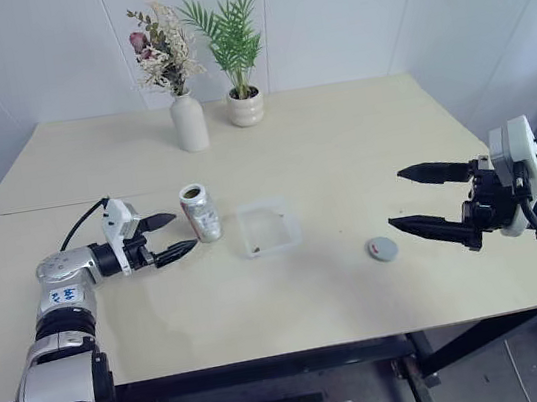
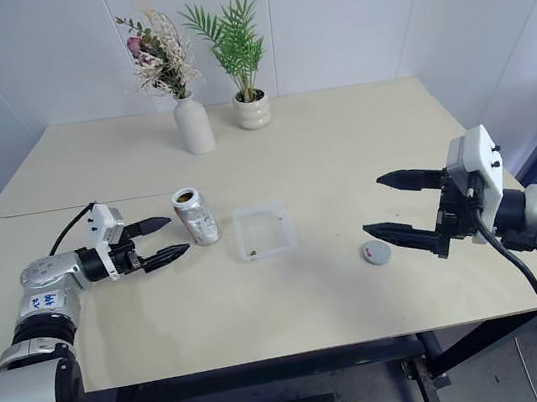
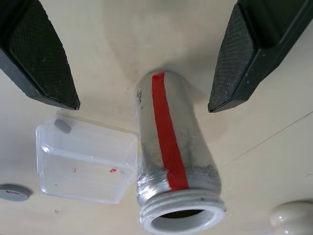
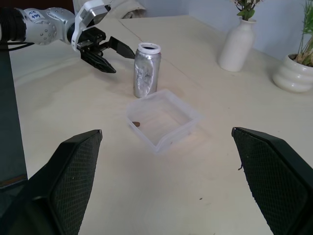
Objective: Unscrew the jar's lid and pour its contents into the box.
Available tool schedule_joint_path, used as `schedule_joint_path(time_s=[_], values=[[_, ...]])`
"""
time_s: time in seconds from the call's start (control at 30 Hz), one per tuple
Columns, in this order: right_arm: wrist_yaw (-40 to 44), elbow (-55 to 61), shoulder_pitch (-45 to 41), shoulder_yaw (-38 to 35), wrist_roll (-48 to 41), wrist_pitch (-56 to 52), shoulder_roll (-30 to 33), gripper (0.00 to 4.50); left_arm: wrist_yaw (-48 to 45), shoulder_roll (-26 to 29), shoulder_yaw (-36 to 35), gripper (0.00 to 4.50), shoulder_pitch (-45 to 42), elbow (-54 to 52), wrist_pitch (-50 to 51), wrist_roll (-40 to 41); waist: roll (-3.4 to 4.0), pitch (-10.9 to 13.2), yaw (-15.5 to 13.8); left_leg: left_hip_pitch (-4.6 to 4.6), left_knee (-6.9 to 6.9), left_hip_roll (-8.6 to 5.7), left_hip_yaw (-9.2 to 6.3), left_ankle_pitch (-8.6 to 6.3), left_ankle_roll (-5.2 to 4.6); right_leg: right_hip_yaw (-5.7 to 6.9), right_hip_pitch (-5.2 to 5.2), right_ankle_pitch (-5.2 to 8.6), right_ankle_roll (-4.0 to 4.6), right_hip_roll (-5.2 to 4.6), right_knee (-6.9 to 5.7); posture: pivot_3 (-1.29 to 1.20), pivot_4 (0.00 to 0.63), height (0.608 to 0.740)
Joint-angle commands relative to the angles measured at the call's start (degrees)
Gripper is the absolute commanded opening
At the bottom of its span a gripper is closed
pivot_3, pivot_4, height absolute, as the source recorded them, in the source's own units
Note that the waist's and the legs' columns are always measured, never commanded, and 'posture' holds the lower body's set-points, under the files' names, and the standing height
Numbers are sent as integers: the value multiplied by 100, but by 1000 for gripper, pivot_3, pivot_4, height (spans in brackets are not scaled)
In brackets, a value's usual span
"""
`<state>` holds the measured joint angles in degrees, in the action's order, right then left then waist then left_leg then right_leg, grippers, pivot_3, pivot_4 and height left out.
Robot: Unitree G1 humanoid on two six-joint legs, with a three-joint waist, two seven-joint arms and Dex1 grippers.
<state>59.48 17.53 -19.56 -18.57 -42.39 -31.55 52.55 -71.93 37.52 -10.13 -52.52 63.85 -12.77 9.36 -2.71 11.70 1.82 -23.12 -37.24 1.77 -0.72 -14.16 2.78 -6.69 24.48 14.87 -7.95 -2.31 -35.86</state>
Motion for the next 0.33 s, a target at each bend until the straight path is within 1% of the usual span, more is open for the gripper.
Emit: schedule_joint_path(time_s=[0.03, 0.1, 0.2, 0.33], values=[[-22, 69, -22, -247, 40, 84, 143, 4500, -327, 312, -27, 4475, -219, 72, -53, 20, 0, 0, -1, 0, 0, 0, 0, 0, 0, 0, 0, 0, 0, 0, 0, 0, 150, 740], [-31, 63, -33, -289, 50, 91, 157, 4500, -561, 432, -49, 4475, -289, 132, -37, 38, 0, 0, -1, -1, 1, 0, 0, 0, 0, 1, 1, 1, 1, 0, 0, 0, 150, 740], [-88, 238, 43, -384, -24, 17, 161, 4500, -1089, 655, -95, 4475, -381, 164, -277, 105, 0, 0, 22, 0, 3, 0, 1, 0, 0, 1, 2, 2, 4, 0, 1, 0, 150, 740], [-101, 303, 208, -593, -13, 75, 166, 4500, -1633, 809, -450, 4475, -412, 90, -241, 524, 0, 0, 6, 0, 7, 2, 0, 0, 0, 5, 3, 6, 11, 0, 1, 0, 150, 740]])
